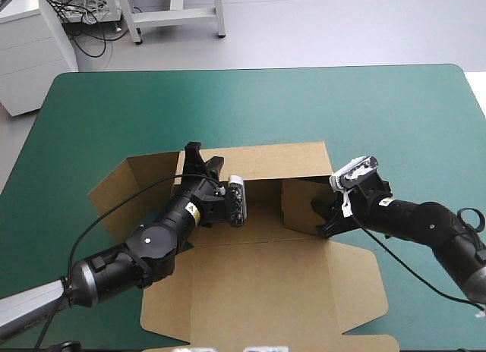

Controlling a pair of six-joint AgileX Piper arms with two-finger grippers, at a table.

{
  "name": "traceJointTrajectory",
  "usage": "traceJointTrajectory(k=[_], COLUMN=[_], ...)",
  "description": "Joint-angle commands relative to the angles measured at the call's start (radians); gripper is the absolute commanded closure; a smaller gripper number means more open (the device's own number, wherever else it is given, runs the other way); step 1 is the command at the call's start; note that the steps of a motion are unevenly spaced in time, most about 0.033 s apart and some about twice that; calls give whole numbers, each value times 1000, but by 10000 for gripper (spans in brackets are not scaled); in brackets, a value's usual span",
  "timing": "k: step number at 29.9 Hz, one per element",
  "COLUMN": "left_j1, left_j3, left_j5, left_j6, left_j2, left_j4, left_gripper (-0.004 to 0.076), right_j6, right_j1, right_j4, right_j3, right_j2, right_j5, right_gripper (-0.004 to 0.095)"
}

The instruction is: Fold the box

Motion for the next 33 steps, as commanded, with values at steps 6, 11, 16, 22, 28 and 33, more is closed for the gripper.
traceJointTrajectory(k=[6, 11, 16, 22, 28, 33], left_j1=[-5, -5, -5, -5, -5, -5], left_j3=[-12, -12, -12, -12, -12, -19], left_j5=[-14, -14, -16, -16, -58, -77], left_j6=[-17, -17, -11, -11, -11, -11], left_j2=[-13, -13, -13, -13, -31, -63], left_j4=[-66, -66, -68, -68, -68, -68], left_gripper=[737, 737, 737, 737, 609, 412], right_j6=[-16, -50, -114, -86, -29, 64], right_j1=[-2, -2, -2, -2, -2, -2], right_j4=[58, 104, 159, 152, 111, 19], right_j3=[-29, -31, -45, -73, -80, -80], right_j2=[-22, -22, -22, -22, -22, -22], right_j5=[-30, -9, 41, 42, 48, 36], right_gripper=[742, 787, 925, 926, 926, 926])
